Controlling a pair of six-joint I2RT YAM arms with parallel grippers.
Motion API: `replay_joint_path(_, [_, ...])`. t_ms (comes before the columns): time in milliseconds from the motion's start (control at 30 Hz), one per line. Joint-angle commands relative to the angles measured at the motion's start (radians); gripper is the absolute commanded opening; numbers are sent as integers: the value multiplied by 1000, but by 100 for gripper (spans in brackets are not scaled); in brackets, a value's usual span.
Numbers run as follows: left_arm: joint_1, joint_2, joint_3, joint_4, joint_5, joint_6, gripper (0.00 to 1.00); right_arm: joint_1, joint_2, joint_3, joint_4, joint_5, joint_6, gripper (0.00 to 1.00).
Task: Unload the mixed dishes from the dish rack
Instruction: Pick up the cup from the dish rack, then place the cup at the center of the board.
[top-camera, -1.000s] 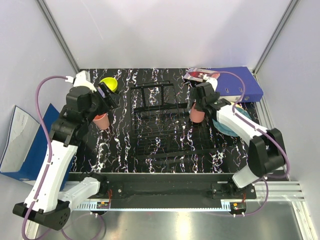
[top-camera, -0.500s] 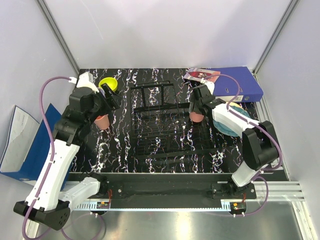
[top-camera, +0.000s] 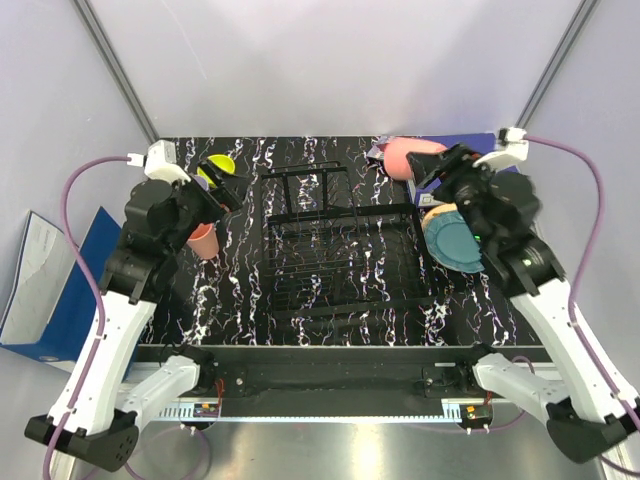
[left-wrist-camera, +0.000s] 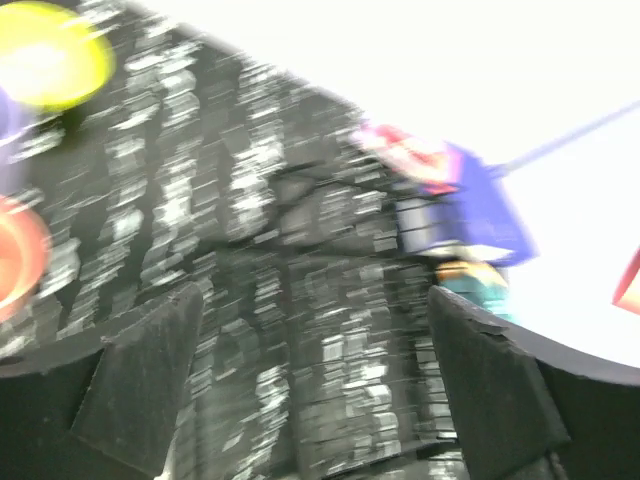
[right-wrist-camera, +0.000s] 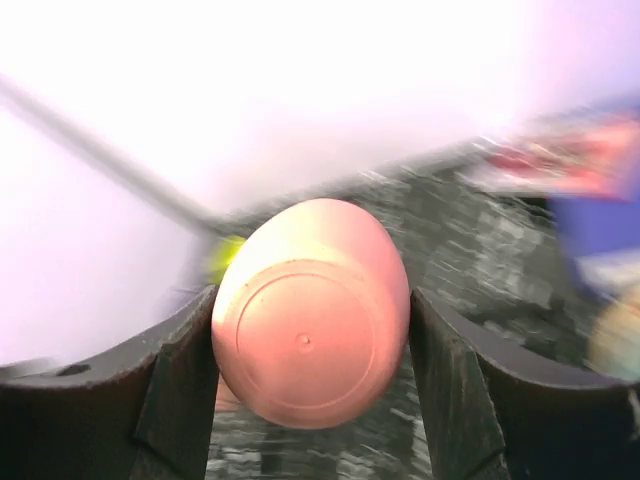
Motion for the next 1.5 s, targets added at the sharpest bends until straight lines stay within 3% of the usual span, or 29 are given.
replay_joint_path(0, [-4, -50, -103, 413, 309, -119, 99, -38, -10, -110, 238, -448, 216, 0])
replay_joint_path(33, [-4, -52, -132, 567, 408, -200, 99, -52, -21, -167, 496, -520, 374, 0])
replay_joint_path(67, [-4, -49, -181, 651, 446, -240, 99, -70, -28, -212, 597, -612, 444, 0])
replay_joint_path(133, [-4, -35, -218, 845, 542, -350, 99, -75, -8, -263, 753, -680, 558, 0])
replay_joint_path(300, [-12, 51, -249, 1113, 681, -501, 99, -72, 82, -318, 992, -749, 693, 0])
replay_joint_path(633, [-134, 108, -212, 1032, 635, -405, 99, 3, 200, -263, 1043, -760, 692, 0])
replay_joint_path(1033, [-220, 151, -209, 1036, 612, -373, 98, 98, 272, -214, 984, -757, 646, 0])
replay_joint_path(1067, [-222, 151, -207, 1040, 619, -371, 95, 101, 275, -211, 980, -759, 644, 0])
replay_joint_path(1167, [-225, 157, -210, 1053, 632, -372, 76, 106, 282, -206, 964, -760, 640, 0])
replay_joint_path(1200, [-225, 158, -209, 1055, 635, -374, 56, 106, 277, -204, 948, -759, 637, 0])
replay_joint_path(1233, [-225, 157, -207, 1052, 638, -374, 45, 106, 272, -204, 938, -756, 630, 0])
replay_joint_path(1267, [-225, 155, -204, 1032, 641, -368, 38, 107, 263, -204, 901, -749, 606, 3])
replay_joint_path(1300, [-225, 145, -192, 1008, 636, -356, 29, 106, 240, -203, 875, -734, 585, 26])
replay_joint_path(1333, [-225, 134, -181, 972, 629, -334, 18, 106, 228, -188, 835, -723, 554, 42])
replay_joint_path(1367, [-225, 122, -169, 881, 601, -278, 12, 106, 213, -174, 716, -708, 476, 55])
replay_joint_path(1400, [-224, 97, -139, 828, 580, -245, 8, 106, 182, -165, 659, -662, 436, 76])
replay_joint_path(1467, [-222, 76, -102, 665, 508, -145, 0, 106, 145, -155, 518, -602, 341, 89])
